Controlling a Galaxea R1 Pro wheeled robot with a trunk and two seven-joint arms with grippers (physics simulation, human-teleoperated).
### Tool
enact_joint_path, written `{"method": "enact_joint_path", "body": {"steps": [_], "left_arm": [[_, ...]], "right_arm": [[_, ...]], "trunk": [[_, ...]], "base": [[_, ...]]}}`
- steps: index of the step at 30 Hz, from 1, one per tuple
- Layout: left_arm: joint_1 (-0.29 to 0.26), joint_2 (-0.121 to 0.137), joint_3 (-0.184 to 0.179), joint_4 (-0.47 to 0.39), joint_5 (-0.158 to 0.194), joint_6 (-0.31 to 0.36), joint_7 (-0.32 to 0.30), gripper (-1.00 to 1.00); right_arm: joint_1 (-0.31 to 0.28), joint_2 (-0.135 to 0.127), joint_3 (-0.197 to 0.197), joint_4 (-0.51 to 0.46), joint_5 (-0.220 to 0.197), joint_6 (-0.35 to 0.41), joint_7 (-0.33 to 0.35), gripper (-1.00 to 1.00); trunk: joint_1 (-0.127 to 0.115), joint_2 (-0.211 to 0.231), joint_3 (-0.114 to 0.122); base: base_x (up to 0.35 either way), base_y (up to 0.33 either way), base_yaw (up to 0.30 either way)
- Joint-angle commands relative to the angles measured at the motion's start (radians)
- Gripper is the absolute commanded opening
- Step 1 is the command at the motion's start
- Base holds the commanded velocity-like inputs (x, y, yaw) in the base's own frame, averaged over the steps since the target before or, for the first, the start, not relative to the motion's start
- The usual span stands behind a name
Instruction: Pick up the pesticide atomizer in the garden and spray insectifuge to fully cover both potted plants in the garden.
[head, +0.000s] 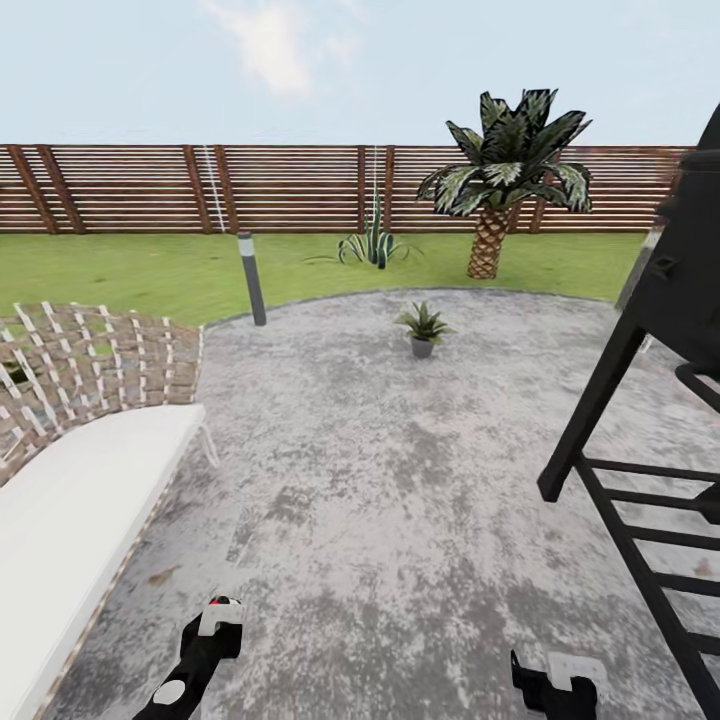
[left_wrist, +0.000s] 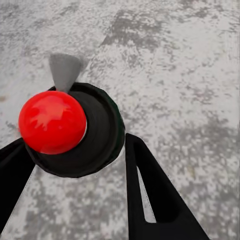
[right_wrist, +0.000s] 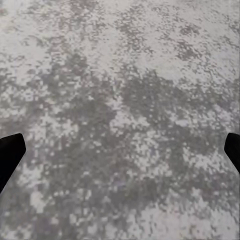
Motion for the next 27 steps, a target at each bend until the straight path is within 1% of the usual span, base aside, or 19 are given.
{"method": "enact_joint_path", "body": {"steps": [1, 17, 27], "left_arm": [[-0.001, 0.000, 0.004, 0.001, -0.007, -0.003, 0.001, -1.00], [-0.001, 0.000, 0.004, 0.001, -0.006, -0.006, 0.001, -1.00], [-0.001, 0.000, 0.004, 0.000, -0.007, -0.005, 0.001, -1.00]], "right_arm": [[-0.001, 0.000, -0.001, 0.001, 0.004, -0.003, -0.003, 1.00], [-0.001, 0.000, -0.001, 0.001, 0.003, -0.003, -0.003, 1.00], [-0.001, 0.000, -0.001, 0.001, 0.004, -0.003, -0.003, 1.00]], "trunk": [[0.000, 0.000, -0.001], [0.000, 0.000, -0.001], [0.000, 0.000, -0.001]], "base": [[0.338, 0.000, 0.000], [0.338, 0.096, 0.000], [0.338, 0.011, 0.000]]}}
